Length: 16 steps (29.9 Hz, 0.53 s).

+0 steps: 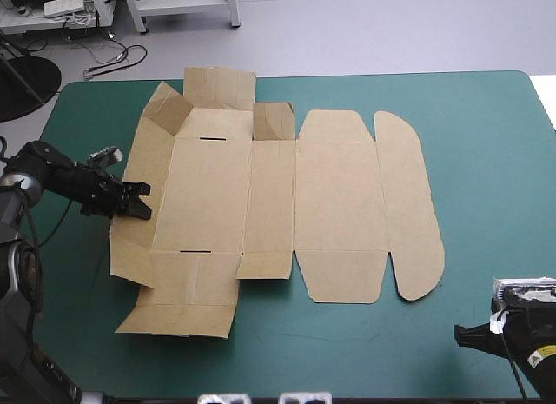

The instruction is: Fold the box

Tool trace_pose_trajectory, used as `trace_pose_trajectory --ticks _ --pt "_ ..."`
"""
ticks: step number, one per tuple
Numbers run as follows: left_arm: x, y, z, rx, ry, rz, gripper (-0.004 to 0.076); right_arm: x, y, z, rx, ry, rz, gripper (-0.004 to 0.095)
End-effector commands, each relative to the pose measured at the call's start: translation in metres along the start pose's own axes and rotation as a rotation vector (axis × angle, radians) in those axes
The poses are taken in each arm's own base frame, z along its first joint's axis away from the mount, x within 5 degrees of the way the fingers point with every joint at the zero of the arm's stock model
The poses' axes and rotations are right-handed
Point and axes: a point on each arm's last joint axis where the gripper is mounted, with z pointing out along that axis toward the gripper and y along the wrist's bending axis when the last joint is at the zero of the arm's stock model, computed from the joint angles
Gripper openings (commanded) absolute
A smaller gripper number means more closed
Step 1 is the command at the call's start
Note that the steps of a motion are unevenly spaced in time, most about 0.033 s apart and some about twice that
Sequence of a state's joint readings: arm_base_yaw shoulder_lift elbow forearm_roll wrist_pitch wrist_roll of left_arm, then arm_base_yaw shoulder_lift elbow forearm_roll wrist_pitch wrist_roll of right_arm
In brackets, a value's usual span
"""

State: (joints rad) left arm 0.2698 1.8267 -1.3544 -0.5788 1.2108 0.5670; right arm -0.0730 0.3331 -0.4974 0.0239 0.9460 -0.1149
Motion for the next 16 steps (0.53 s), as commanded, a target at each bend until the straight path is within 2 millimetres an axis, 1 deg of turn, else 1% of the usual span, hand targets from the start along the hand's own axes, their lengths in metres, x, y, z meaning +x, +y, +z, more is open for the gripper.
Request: trace_pose_trajectory --ticks 1,5,9,13,16 --pt "-0.005 -0.058 -0.041 -0.098 -0.008 0.262 -0.0009 -0.012 -0.001 -0.005 0.01 -0.078 -0.006 -0.002" --pt "-0.016 -0.103 -0.057 -0.248 -0.046 0.48 -0.001 -0.012 -0.001 -0.005 0.01 -0.078 -0.006 -0.002" --pt "-0.028 -0.151 -0.07 -0.342 -0.122 0.689 -0.0009 -0.012 -0.001 -0.005 0.01 -0.078 -0.006 -0.002" --pt "-0.034 -0.191 -0.074 -0.449 -0.206 0.876 -0.0009 -0.012 -0.001 -0.005 0.01 -0.078 -0.006 -0.002" --pt "-0.037 -0.215 -0.074 -0.537 -0.273 1.006 -0.0009 -0.012 -0.001 -0.005 0.01 -0.078 -0.006 -0.002"
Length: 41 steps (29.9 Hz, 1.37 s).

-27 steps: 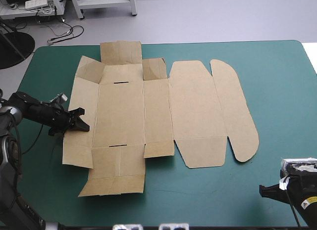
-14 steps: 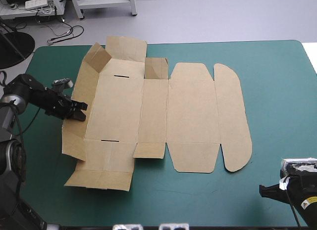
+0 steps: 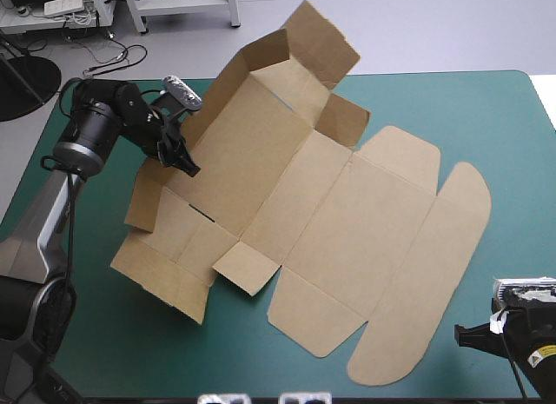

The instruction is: Fold the box

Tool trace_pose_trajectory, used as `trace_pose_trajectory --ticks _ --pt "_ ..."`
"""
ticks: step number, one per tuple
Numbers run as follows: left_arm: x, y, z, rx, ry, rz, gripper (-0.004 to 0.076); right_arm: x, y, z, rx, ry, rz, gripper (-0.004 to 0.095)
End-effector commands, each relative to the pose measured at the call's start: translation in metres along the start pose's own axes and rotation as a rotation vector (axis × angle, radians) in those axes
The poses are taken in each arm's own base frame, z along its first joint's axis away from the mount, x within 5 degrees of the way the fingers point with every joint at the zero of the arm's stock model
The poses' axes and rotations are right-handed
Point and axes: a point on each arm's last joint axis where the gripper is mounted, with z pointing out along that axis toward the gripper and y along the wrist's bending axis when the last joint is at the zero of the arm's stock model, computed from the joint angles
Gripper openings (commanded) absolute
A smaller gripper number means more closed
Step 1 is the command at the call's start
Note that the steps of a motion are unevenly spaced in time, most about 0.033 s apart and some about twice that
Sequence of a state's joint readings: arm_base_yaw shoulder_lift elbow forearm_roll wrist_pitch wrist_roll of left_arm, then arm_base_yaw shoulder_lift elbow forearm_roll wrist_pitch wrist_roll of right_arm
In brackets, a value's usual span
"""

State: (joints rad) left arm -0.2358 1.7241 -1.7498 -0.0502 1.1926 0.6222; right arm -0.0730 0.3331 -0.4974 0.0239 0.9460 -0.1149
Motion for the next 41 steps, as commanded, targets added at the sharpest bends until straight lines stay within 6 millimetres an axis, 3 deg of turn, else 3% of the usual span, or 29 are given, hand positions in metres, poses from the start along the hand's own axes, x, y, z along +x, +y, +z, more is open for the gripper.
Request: trace_pose_trajectory --ticks 1,7,17,26,31,37,41 --pt "-0.026 -0.01 -0.04 -0.18 -0.152 0.164 -0.0009 -0.012 -0.001 -0.005 0.01 -0.078 -0.006 -0.002" --pt "-0.053 -0.046 -0.044 -0.246 -0.203 0.435 -0.001 -0.012 -0.001 -0.005 0.01 -0.078 -0.006 -0.002" --pt "-0.082 -0.113 -0.059 -0.348 -0.259 0.711 -0.001 -0.012 -0.001 -0.005 0.01 -0.078 -0.009 -0.002" --pt "-0.104 -0.158 -0.072 -0.569 -0.405 0.739 -0.001 -0.018 -0.002 -0.01 0.013 -0.112 0.011 -0.0019" --pt "-0.098 -0.176 -0.058 -0.661 -0.417 0.721 -0.001 -0.03 -0.003 -0.023 0.018 -0.17 0.012 -0.0019" --pt "-0.071 -0.202 -0.047 -0.636 -0.454 0.734 -0.001 -0.045 -0.003 -0.034 0.006 -0.204 0.063 -0.0019" --pt "-0.055 -0.209 -0.046 -0.648 -0.482 0.685 -0.001 -0.063 -0.002 -0.04 -0.024 -0.225 0.084 -0.0019"
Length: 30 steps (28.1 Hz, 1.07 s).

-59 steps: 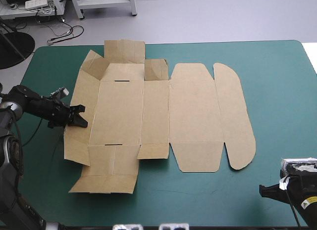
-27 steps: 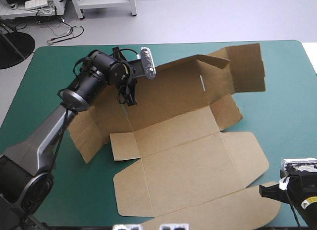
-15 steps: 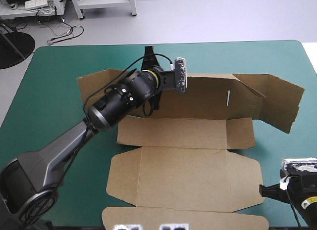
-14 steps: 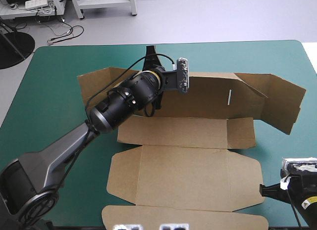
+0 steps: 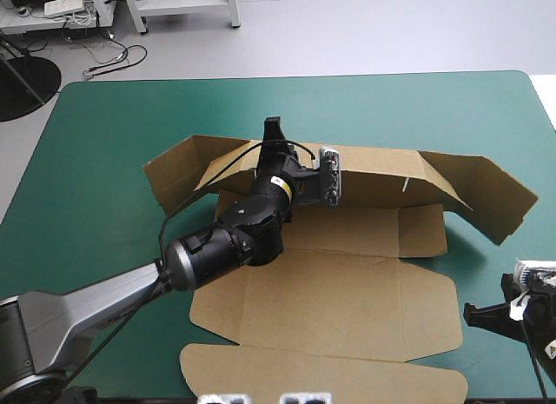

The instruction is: Fold the box

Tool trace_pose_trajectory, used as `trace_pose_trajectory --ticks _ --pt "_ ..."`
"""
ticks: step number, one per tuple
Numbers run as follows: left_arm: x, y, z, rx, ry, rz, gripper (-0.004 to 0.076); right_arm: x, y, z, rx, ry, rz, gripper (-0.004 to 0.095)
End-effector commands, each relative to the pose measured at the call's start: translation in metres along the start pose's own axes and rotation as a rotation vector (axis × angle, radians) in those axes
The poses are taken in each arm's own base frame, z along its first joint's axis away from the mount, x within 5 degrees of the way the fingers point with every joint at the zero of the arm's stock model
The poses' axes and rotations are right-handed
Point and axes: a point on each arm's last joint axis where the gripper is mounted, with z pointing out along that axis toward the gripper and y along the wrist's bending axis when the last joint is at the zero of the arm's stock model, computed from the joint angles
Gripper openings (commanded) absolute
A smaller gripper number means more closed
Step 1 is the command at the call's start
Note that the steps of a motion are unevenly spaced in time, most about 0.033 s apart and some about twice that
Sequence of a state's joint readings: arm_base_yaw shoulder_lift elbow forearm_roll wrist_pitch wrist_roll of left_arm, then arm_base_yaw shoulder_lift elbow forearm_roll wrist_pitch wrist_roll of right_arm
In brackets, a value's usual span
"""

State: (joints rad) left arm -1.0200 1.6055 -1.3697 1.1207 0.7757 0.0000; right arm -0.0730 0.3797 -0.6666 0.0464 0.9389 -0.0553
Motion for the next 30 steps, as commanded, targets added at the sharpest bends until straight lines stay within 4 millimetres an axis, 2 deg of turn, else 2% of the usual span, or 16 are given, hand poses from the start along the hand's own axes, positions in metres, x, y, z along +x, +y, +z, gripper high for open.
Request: trace_pose_trajectory --ticks 1,4,8,11,14,19,24,26,27,28,29,30 --pt "0.005 0.019 -0.026 -0.122 -0.063 -0.086 -0.001 -0.029 0.001 -0.007 -0.021 -0.099 0.019 -0.0019" --pt "0.01 0.008 -0.023 -0.109 -0.045 -0.102 -0.001 -0.051 0.003 -0.011 -0.048 -0.12 0.038 -0.0019" --pt "0.016 -0.005 -0.018 -0.091 -0.018 -0.059 -0.001 -0.089 0.006 -0.014 -0.084 -0.151 0.061 -0.002" --pt "0.017 -0.009 -0.016 -0.103 -0.016 -0.041 -0.001 -0.116 0.007 -0.008 -0.112 -0.148 0.064 -0.002" --pt "0.017 -0.009 -0.016 -0.111 -0.023 -0.037 -0.001 -0.143 0.009 0.005 -0.146 -0.115 0.072 -0.002" --pt "0.016 -0.007 -0.016 -0.126 -0.032 -0.019 -0.001 -0.188 0.015 0.044 -0.239 -0.035 0.054 -0.002" --pt "0.016 -0.007 -0.016 -0.128 -0.032 -0.017 -0.001 -0.221 0.015 0.09 -0.267 0.041 0.051 -0.002" --pt "0.016 -0.007 -0.016 -0.13 -0.032 -0.015 -0.001 -0.231 0.014 0.108 -0.276 0.078 0.045 -0.0019" --pt "0.016 -0.007 -0.016 -0.131 -0.033 -0.013 -0.001 -0.237 0.014 0.129 -0.284 0.133 0.041 -0.0019" --pt "0.016 -0.007 -0.016 -0.131 -0.035 -0.013 -0.001 -0.237 0.014 0.141 -0.287 0.164 0.041 -0.0019" --pt "0.015 -0.006 -0.016 -0.134 -0.035 -0.01 -0.001 -0.235 0.014 0.163 -0.296 0.233 0.041 -0.002" --pt "0.015 -0.007 -0.016 -0.134 -0.035 -0.007 -0.001 -0.233 0.014 0.17 -0.301 0.271 0.041 -0.002"
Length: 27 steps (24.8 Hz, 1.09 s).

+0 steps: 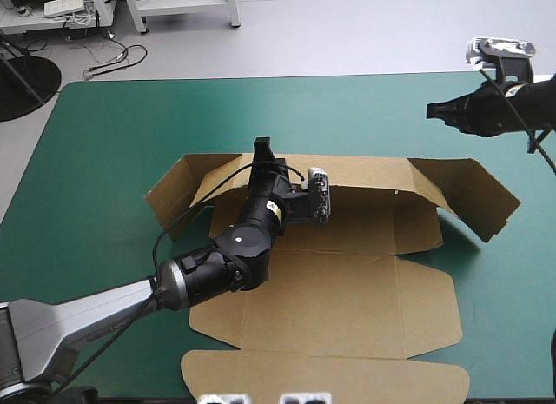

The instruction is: Fold the box

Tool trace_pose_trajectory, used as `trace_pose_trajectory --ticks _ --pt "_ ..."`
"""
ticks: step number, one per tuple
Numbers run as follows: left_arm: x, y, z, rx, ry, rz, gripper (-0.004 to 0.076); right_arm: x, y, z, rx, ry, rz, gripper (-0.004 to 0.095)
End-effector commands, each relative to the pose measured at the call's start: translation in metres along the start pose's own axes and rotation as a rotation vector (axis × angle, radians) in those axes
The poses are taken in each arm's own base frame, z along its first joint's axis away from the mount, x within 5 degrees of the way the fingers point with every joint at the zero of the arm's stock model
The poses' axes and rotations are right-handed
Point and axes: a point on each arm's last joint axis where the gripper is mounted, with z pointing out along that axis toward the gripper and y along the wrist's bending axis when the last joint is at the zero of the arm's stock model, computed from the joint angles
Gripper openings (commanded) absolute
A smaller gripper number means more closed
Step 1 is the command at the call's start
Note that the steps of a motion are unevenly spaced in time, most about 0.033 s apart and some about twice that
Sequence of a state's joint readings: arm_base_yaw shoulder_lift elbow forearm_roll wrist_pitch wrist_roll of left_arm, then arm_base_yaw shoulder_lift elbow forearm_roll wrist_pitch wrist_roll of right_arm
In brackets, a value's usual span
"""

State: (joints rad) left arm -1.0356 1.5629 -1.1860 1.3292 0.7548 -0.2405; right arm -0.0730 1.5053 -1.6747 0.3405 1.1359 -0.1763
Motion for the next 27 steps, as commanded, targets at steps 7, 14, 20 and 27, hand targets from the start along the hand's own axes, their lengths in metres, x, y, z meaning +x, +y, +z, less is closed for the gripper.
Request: trace_pose_trajectory --ticks 7,14,20,27 --pt "0.0 0.017 -0.002 -0.135 0.04 0.006 -0.001 -0.002 -0.012 0.033 0.002 0.164 -0.037 -0.002" --pt "0.0 0.024 -0.004 -0.215 0.038 -0.056 -0.0009 0.001 -0.016 0.035 0.038 0.185 -0.058 -0.002" --pt "0.0 0.024 -0.004 -0.217 0.04 -0.077 -0.001 0.02 -0.017 0.053 -0.019 0.264 -0.046 -0.002" --pt "0.002 0.023 -0.004 -0.212 0.05 -0.108 -0.001 0.033 -0.009 0.049 -0.089 0.276 -0.041 -0.002"
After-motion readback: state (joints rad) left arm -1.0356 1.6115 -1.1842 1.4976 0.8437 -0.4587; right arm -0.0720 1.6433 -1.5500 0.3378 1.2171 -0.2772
